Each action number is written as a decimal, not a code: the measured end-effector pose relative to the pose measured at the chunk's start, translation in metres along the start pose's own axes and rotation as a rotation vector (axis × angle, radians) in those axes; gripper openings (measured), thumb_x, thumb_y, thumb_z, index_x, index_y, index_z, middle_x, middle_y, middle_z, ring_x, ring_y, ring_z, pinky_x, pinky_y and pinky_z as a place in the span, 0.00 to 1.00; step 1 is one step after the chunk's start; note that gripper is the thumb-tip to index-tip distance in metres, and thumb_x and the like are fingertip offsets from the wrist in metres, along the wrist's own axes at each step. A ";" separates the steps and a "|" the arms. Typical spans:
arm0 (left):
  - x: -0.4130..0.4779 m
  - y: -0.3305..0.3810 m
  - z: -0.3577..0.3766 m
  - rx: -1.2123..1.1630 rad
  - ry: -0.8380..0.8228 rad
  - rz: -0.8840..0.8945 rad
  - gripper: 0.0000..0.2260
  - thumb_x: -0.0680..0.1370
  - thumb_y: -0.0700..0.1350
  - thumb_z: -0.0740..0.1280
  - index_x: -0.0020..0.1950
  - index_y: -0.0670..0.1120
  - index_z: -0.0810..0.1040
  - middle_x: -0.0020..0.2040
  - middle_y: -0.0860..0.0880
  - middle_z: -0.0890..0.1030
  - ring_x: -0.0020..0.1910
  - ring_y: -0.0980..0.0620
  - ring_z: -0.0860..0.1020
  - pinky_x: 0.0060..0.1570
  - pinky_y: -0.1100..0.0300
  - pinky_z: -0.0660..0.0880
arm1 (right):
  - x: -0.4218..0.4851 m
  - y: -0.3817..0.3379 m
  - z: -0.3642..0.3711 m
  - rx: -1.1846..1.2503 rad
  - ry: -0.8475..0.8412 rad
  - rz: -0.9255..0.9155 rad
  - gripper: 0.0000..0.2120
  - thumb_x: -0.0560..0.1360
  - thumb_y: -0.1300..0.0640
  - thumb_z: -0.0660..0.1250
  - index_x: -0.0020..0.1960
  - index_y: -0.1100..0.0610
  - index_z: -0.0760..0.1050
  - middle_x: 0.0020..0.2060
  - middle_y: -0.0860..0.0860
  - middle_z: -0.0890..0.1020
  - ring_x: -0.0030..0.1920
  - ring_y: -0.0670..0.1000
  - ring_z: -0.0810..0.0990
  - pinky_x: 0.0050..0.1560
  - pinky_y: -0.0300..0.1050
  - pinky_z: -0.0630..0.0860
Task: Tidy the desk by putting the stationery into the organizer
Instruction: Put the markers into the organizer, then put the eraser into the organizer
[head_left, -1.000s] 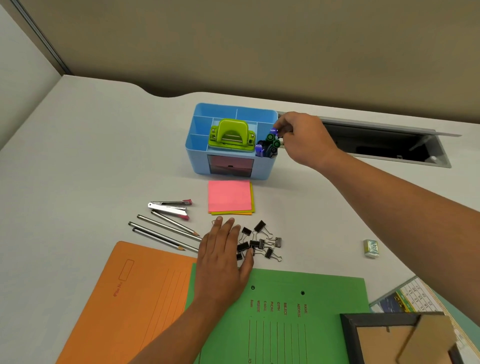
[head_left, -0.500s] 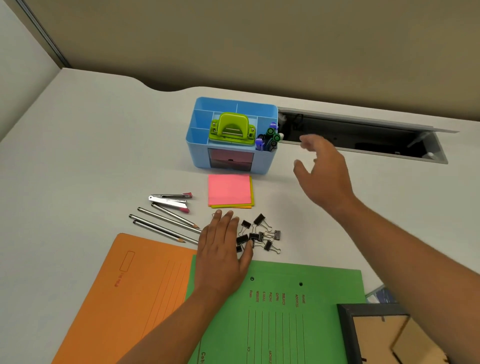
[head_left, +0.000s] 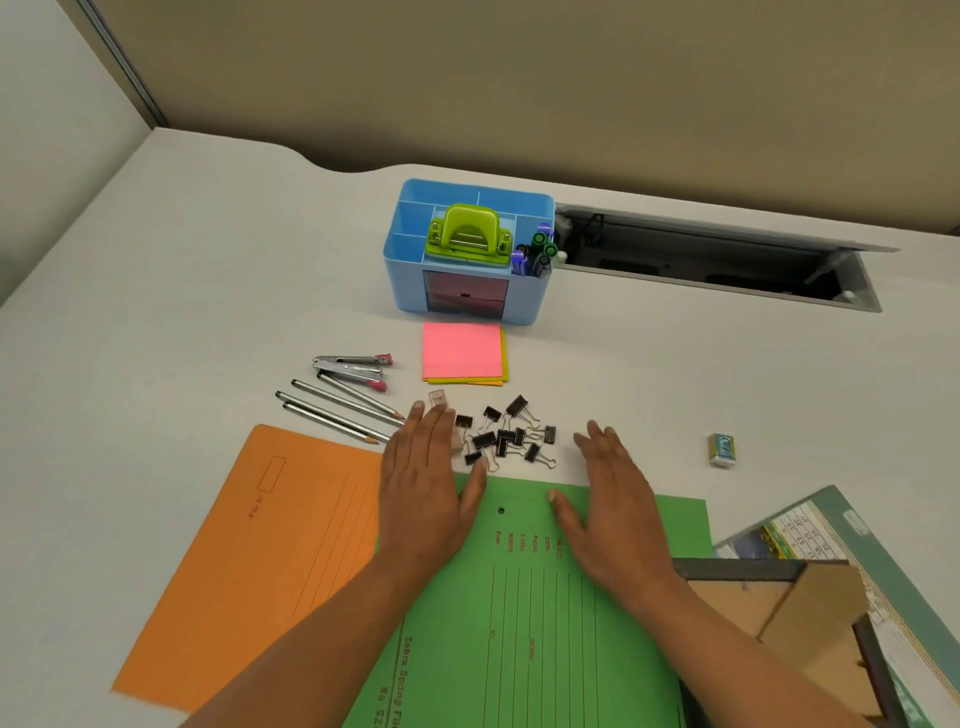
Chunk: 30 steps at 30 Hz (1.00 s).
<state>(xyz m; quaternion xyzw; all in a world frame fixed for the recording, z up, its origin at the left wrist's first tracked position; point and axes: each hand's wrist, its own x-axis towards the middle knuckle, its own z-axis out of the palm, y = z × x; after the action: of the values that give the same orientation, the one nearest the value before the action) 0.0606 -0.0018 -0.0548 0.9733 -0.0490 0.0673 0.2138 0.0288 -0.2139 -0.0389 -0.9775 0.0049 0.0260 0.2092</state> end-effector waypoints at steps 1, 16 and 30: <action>-0.005 -0.004 -0.002 0.009 0.002 -0.018 0.29 0.80 0.59 0.58 0.75 0.43 0.64 0.75 0.46 0.67 0.77 0.49 0.57 0.76 0.52 0.51 | -0.003 0.000 0.003 -0.015 -0.006 0.001 0.32 0.78 0.41 0.58 0.77 0.54 0.57 0.78 0.49 0.56 0.78 0.49 0.51 0.77 0.50 0.54; -0.031 -0.039 -0.013 0.099 -0.092 -0.100 0.32 0.80 0.64 0.46 0.80 0.48 0.54 0.80 0.51 0.51 0.79 0.55 0.44 0.77 0.52 0.46 | 0.004 -0.006 -0.006 0.054 -0.005 0.057 0.32 0.78 0.41 0.60 0.76 0.56 0.57 0.76 0.52 0.62 0.76 0.52 0.58 0.76 0.48 0.55; -0.031 -0.039 -0.013 0.096 -0.093 -0.101 0.33 0.79 0.64 0.46 0.80 0.48 0.53 0.80 0.51 0.52 0.79 0.54 0.47 0.77 0.50 0.48 | 0.038 0.095 -0.098 -0.036 -0.013 0.413 0.18 0.75 0.54 0.69 0.65 0.54 0.76 0.63 0.56 0.76 0.62 0.58 0.75 0.58 0.48 0.72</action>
<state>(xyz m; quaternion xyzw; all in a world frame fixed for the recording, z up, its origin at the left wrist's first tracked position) 0.0334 0.0415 -0.0638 0.9858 -0.0064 0.0133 0.1673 0.0698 -0.3408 0.0098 -0.9592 0.2034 0.0748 0.1817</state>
